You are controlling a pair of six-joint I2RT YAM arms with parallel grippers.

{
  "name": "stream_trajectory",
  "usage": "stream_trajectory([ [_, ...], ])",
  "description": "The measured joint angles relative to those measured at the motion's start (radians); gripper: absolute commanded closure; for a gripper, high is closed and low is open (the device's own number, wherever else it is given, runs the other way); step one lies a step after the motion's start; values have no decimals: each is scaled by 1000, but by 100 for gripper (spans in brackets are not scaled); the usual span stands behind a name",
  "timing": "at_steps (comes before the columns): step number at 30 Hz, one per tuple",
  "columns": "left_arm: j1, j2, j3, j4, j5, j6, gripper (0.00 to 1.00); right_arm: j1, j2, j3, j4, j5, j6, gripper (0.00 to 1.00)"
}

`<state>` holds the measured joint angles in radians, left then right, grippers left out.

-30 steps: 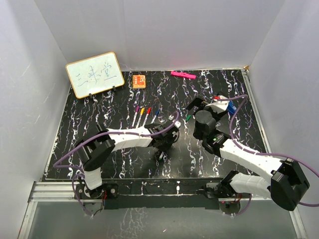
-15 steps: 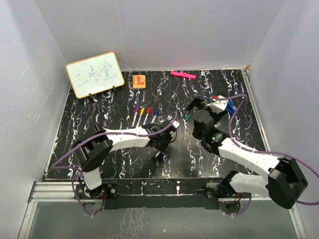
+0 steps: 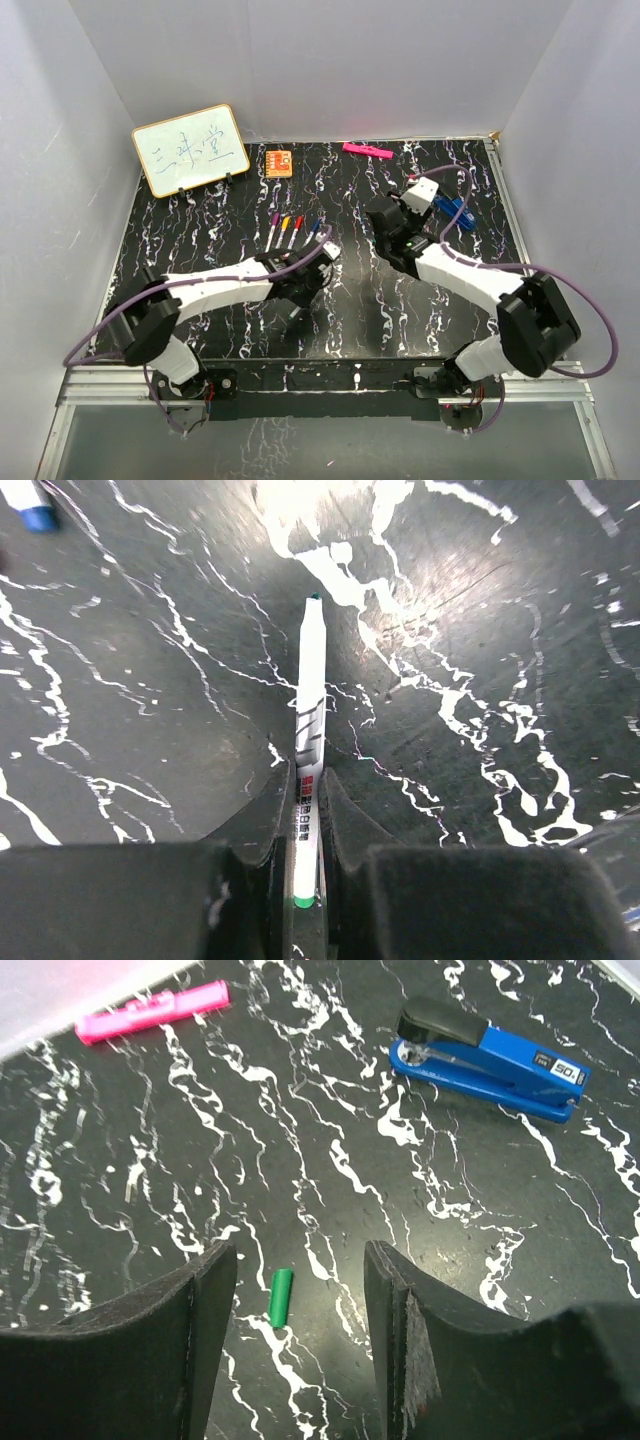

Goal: Insert the pens into the pen caps

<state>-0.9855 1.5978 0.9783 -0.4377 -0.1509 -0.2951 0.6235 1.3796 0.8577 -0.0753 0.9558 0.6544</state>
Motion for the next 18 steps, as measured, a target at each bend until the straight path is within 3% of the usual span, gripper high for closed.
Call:
stream_trajectory([
  [8,8,-215,-90,113,-32,17,100,-32,207,114,-193,-95,83,49],
  [18,10,-291,-180,215,-50,24,100,-41,371,197,-314,-174,126,49],
])
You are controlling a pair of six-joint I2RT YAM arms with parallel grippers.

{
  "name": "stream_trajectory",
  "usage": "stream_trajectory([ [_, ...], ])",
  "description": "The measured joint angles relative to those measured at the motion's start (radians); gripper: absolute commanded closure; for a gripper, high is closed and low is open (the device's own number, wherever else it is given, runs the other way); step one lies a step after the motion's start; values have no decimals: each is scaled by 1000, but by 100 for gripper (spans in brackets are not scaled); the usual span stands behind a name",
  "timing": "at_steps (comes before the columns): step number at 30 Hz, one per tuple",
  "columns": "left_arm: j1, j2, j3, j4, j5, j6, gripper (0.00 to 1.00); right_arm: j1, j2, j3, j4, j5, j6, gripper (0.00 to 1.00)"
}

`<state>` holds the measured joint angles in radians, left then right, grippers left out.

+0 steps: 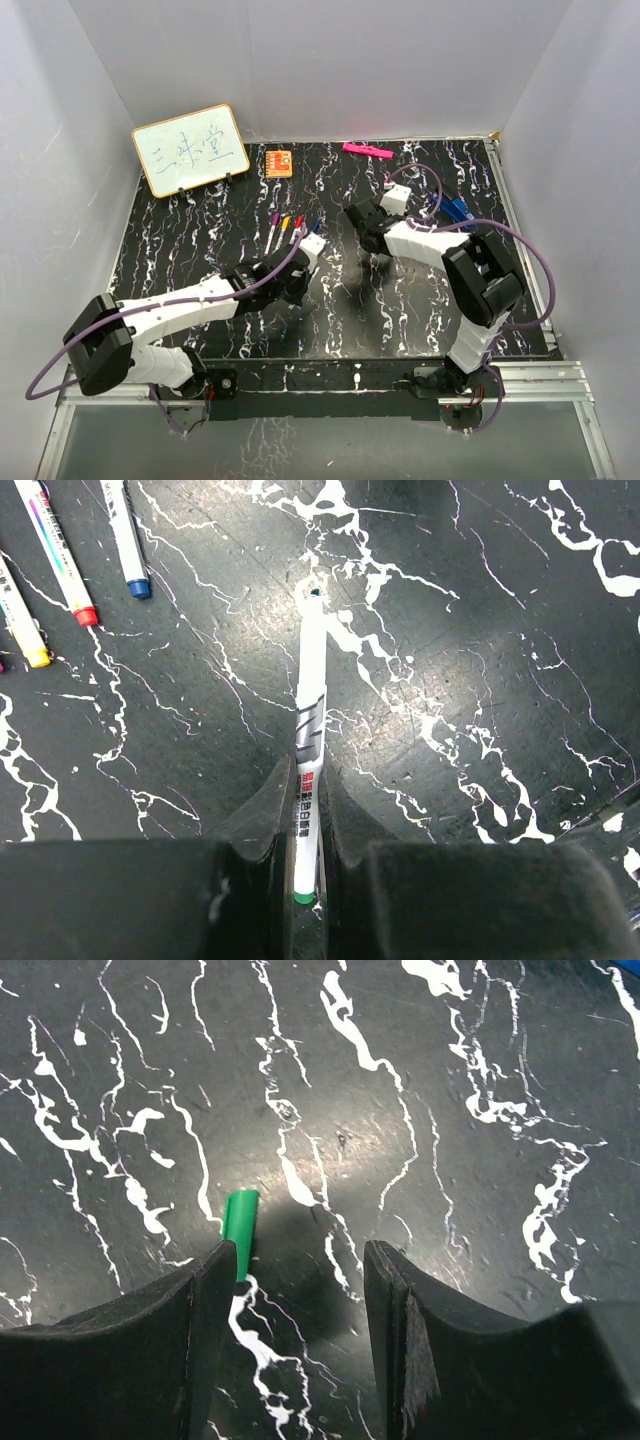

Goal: Insert the pens into the pen caps

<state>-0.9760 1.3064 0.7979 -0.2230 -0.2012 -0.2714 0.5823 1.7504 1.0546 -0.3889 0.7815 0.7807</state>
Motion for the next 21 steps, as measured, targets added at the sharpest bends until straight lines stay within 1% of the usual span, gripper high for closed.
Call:
stream_trajectory([
  [7,5,-31,-25,32,-14,0,100,-23,48,56,-1,-49,-1,49],
  [11,6,-31,-26,43,-20,-1,100,-31,76,82,5,-77,-5,51],
  [21,13,-40,-45,60,-30,-8,100,-35,126,87,9,-130,-13,53],
])
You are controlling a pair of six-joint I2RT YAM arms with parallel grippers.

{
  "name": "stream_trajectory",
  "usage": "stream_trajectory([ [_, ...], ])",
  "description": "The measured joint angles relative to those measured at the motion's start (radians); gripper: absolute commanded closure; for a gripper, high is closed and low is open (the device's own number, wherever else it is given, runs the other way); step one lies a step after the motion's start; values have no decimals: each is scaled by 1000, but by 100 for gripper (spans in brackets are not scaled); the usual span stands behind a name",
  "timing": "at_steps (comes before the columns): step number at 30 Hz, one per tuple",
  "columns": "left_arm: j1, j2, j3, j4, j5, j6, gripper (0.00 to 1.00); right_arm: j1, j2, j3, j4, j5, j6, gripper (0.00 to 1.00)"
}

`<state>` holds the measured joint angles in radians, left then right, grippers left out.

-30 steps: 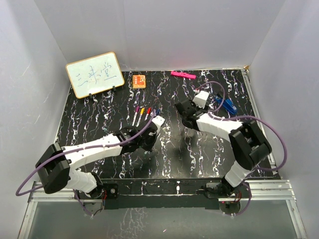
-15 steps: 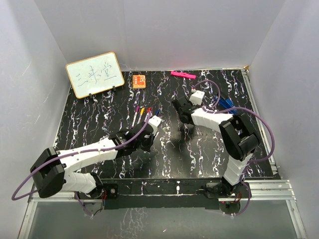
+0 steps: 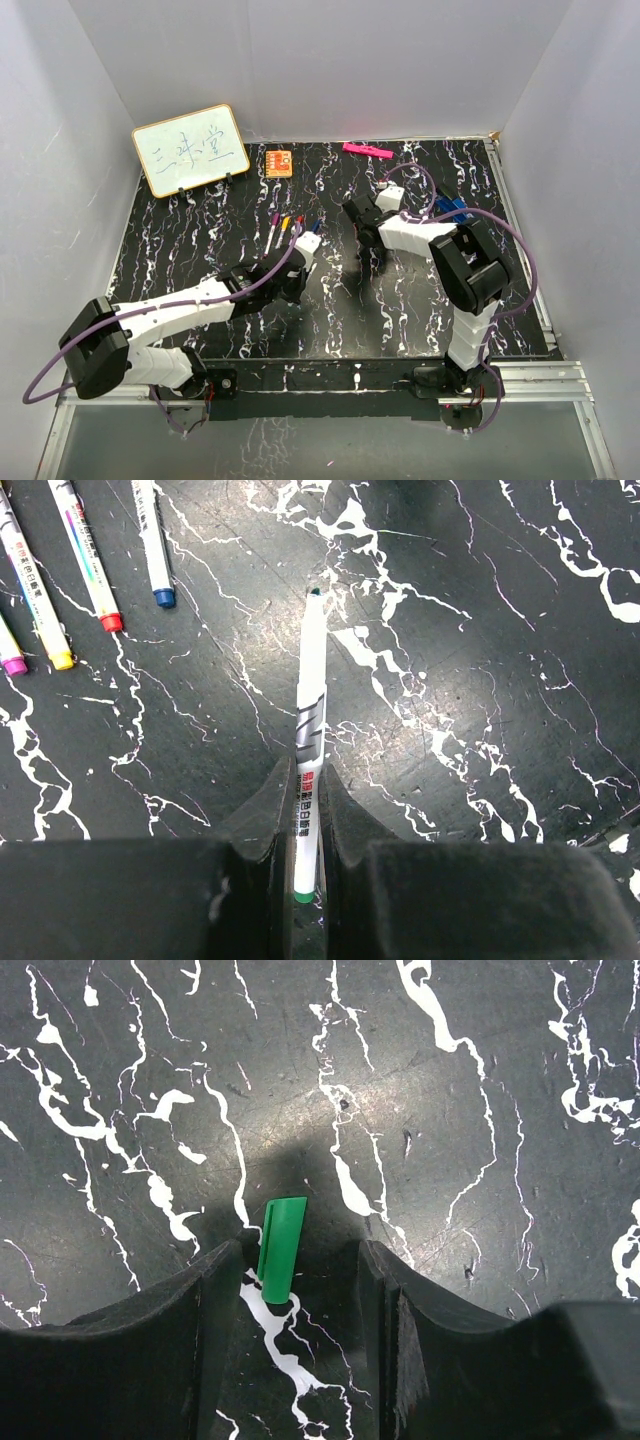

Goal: Insert the pens into the pen caps

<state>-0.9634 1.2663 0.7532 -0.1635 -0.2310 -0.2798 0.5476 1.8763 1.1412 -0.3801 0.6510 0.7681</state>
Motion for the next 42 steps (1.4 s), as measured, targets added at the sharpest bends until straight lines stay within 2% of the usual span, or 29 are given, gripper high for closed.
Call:
stream_trajectory([
  [10,6,-2,-2,1,-9,-1,100,-6,21,8,25,-11,-8,57],
  [22,9,-2,-4,3,-25,-10,100,-26,33,21,58,-61,-23,68],
  [25,12,-5,-4,3,-32,-10,100,-27,32,18,64,-76,-22,76],
  [31,13,-6,-4,2,-44,-8,100,-27,28,7,74,-76,-24,100],
  [42,14,-10,-4,-3,-57,-10,100,-34,22,6,85,-116,-63,100],
])
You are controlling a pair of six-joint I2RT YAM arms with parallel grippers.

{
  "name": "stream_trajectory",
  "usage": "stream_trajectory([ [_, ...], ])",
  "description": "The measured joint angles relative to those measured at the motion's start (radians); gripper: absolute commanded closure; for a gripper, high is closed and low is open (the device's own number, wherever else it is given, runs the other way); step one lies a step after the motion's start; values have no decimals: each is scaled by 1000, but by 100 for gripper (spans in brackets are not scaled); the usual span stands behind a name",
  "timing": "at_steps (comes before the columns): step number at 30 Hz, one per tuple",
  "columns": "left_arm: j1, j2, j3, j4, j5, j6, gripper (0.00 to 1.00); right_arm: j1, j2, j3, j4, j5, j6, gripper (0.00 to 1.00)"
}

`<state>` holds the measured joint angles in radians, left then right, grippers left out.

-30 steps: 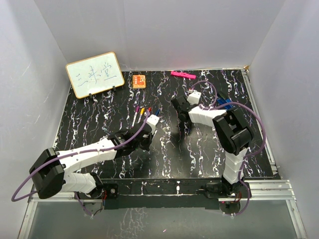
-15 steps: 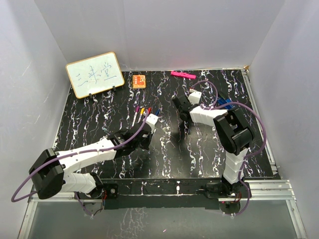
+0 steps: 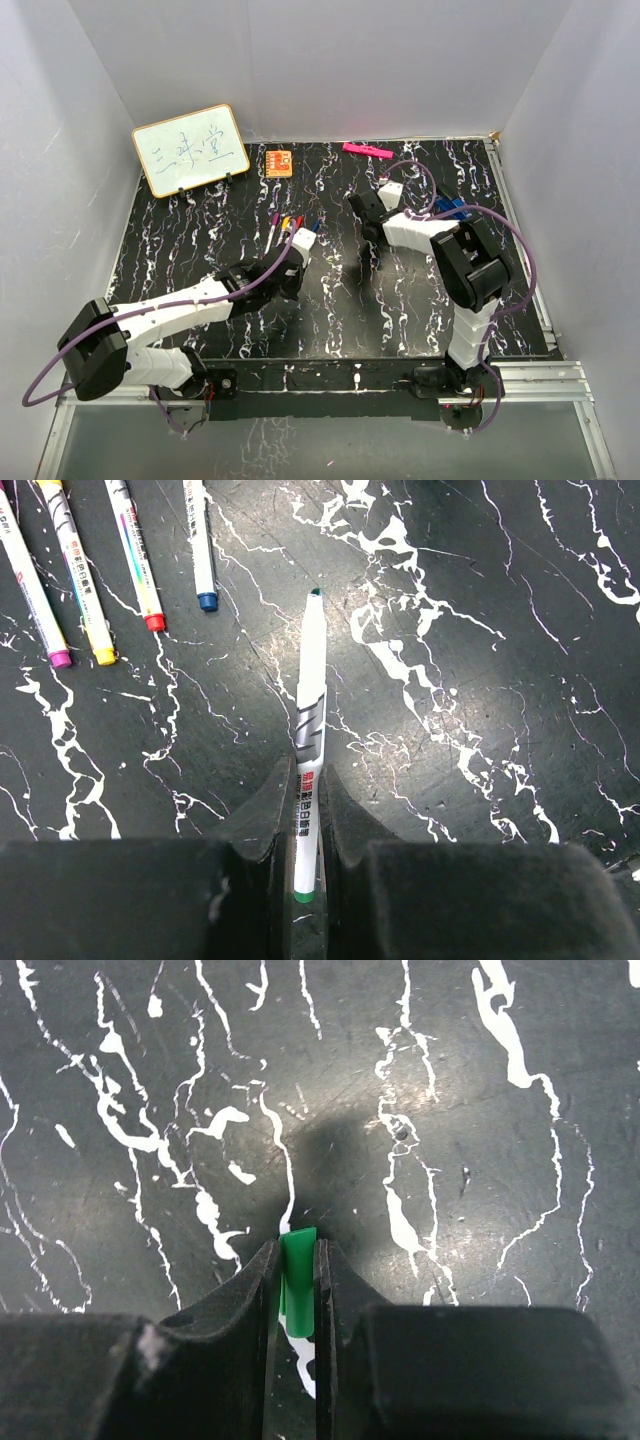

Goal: Insert the pens into the pen caps

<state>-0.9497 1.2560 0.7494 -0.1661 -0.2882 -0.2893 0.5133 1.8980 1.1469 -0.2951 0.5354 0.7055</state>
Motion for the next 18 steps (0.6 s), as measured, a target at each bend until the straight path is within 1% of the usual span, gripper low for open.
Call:
stream_trajectory([
  [7,6,0,0,8,-4,-3,100,-5,-79,-58,39,-133,-90,100],
  [10,8,0,0,32,-3,-2,100,-3,-173,-94,71,-164,-131,100],
  [15,10,0,0,125,26,8,100,-3,-385,-159,200,-195,-209,100],
  [18,11,4,0,196,62,23,100,-3,-460,-171,261,-215,-248,100],
])
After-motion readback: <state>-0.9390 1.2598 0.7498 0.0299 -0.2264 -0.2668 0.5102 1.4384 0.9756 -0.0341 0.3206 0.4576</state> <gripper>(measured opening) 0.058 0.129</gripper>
